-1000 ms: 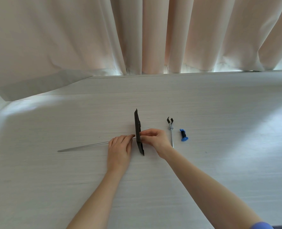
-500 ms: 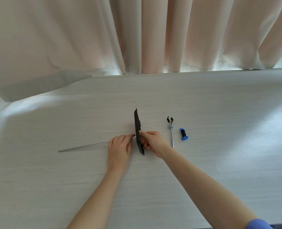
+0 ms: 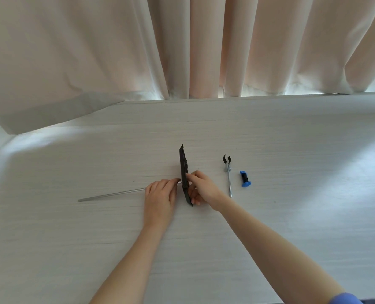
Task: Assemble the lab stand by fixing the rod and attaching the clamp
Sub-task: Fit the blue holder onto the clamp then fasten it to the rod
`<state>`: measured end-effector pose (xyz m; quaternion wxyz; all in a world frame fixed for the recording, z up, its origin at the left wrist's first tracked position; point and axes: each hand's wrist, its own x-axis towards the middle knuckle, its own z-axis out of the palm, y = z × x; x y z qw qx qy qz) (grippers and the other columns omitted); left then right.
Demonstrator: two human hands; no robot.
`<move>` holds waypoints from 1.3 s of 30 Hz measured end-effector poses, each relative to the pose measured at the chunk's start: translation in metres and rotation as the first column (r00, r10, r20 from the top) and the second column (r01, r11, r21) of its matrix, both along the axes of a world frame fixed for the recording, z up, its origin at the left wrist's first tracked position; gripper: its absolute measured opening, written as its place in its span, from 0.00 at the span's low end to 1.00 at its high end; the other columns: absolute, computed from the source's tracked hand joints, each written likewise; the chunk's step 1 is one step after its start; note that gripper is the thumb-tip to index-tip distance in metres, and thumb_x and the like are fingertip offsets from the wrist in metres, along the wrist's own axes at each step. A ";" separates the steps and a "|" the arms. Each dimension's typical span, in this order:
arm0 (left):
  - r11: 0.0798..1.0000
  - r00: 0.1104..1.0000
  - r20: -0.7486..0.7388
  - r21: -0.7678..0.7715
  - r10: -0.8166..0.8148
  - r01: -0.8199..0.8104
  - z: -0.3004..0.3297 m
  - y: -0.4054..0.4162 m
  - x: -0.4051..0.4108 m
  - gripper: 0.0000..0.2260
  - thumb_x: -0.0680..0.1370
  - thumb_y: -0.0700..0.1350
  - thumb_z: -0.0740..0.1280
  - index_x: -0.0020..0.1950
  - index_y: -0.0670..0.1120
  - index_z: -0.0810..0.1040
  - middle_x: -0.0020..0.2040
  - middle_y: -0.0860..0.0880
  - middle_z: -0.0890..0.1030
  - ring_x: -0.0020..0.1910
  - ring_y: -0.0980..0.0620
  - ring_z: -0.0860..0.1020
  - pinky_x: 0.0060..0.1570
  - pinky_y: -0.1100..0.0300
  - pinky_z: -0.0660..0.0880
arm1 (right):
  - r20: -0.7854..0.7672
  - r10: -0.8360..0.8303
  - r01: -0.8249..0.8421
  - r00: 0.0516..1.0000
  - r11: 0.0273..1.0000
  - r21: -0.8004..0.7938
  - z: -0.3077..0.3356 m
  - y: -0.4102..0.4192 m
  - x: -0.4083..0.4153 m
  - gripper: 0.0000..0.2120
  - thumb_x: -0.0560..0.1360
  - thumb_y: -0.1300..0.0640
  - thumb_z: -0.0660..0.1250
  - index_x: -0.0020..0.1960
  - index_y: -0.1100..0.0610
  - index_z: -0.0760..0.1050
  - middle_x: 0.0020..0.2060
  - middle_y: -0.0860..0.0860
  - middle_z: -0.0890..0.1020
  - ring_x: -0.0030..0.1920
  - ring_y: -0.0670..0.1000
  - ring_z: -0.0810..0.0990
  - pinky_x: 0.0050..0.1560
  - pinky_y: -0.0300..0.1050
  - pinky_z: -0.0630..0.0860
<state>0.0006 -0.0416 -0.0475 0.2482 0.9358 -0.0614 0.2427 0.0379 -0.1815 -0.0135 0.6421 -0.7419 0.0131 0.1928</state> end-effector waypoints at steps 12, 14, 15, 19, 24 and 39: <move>1.000 1.000 0.002 0.004 -0.008 0.008 0.000 0.000 0.000 0.08 0.77 0.40 0.63 0.54 0.47 0.79 0.44 0.50 0.82 0.44 0.46 0.77 0.50 0.59 0.63 | 0.116 0.001 0.009 0.993 0.996 -0.089 -0.006 0.003 -0.002 0.23 0.79 0.46 0.54 0.30 0.56 0.68 0.22 0.52 0.71 0.18 0.50 0.69 0.18 0.35 0.63; 1.000 1.000 -0.005 0.005 -0.005 0.005 0.000 0.000 0.000 0.08 0.77 0.40 0.63 0.54 0.47 0.79 0.44 0.50 0.82 0.45 0.47 0.77 0.51 0.59 0.63 | 0.085 -0.012 0.016 0.996 0.999 -0.045 -0.007 0.000 -0.001 0.20 0.79 0.46 0.54 0.36 0.58 0.69 0.23 0.52 0.73 0.18 0.50 0.70 0.19 0.37 0.64; 1.000 1.000 -0.007 0.003 -0.004 0.004 0.000 0.000 0.001 0.08 0.77 0.40 0.63 0.54 0.47 0.79 0.44 0.51 0.82 0.45 0.47 0.77 0.51 0.59 0.63 | 0.087 -0.009 0.012 0.996 1.000 -0.027 -0.008 -0.001 -0.002 0.16 0.79 0.48 0.55 0.39 0.58 0.69 0.24 0.53 0.73 0.18 0.50 0.70 0.19 0.37 0.64; 1.000 1.000 0.002 0.007 -0.003 0.003 -0.001 0.000 0.001 0.08 0.77 0.40 0.64 0.54 0.47 0.79 0.44 0.50 0.82 0.45 0.46 0.78 0.51 0.58 0.63 | 0.185 0.017 -0.010 0.983 0.999 -0.039 -0.013 0.001 -0.007 0.11 0.79 0.57 0.56 0.37 0.53 0.67 0.25 0.52 0.69 0.21 0.48 0.66 0.21 0.36 0.63; 1.000 1.000 -0.027 -0.002 0.001 -0.001 0.000 0.000 0.000 0.08 0.78 0.41 0.62 0.54 0.47 0.79 0.45 0.50 0.82 0.46 0.47 0.77 0.52 0.58 0.63 | 0.197 0.013 0.001 0.980 0.997 -0.072 -0.013 0.004 -0.003 0.19 0.80 0.51 0.55 0.31 0.53 0.69 0.24 0.52 0.70 0.19 0.48 0.67 0.22 0.37 0.65; 1.000 0.999 -0.043 -0.015 -0.008 0.008 0.002 0.000 -0.001 0.09 0.78 0.42 0.62 0.55 0.47 0.79 0.46 0.50 0.82 0.47 0.47 0.77 0.54 0.57 0.64 | 0.244 -0.019 0.037 0.970 0.997 -0.071 -0.015 0.004 -0.008 0.17 0.79 0.53 0.55 0.32 0.53 0.66 0.24 0.51 0.69 0.22 0.49 0.67 0.24 0.41 0.66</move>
